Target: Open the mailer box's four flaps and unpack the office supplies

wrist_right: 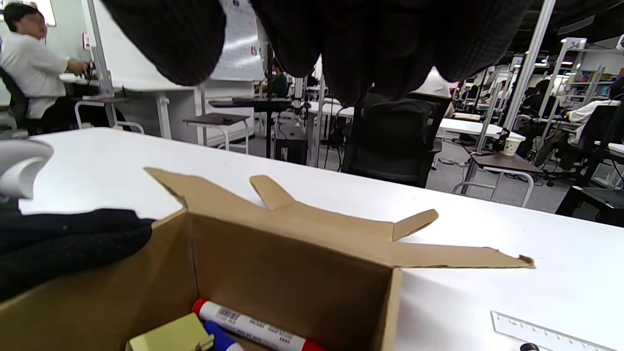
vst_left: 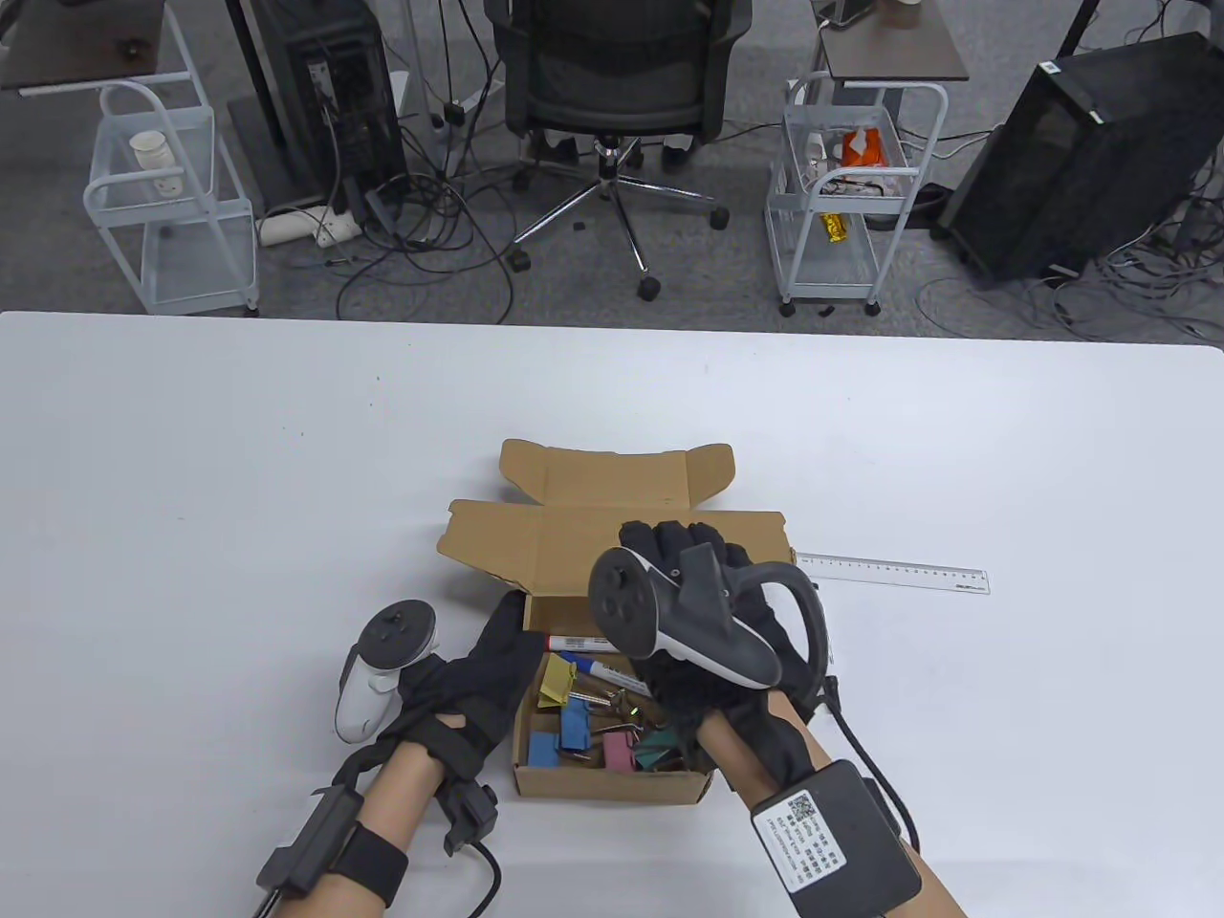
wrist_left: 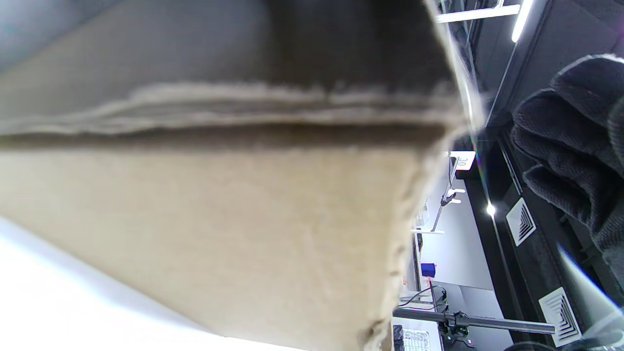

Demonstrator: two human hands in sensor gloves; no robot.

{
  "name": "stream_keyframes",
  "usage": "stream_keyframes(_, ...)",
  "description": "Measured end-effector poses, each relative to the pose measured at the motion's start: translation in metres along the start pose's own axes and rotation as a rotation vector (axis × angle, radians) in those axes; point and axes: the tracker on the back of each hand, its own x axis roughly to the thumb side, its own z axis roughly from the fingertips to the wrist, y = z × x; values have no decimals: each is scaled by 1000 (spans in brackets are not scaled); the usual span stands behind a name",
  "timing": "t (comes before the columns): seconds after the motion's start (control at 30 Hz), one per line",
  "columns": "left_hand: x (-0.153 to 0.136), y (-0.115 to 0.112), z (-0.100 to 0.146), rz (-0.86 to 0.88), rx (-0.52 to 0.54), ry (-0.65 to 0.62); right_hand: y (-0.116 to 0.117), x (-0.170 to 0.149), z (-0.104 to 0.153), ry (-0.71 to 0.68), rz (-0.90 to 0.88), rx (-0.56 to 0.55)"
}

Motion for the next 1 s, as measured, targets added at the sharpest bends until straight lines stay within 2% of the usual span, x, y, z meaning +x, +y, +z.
stream_keyframes(0.33, 0, 0, 0, -3, -2, 0, 34, 21, -25, -18, 19, 165)
stream_keyframes(0.53, 0, 0, 0, -4, -3, 0, 59, 29, -40, -21, 65, 328)
stream_keyframes(1.0, 0, 0, 0, -3, -4, -1, 102, 46, -63, 16, 172, 452)
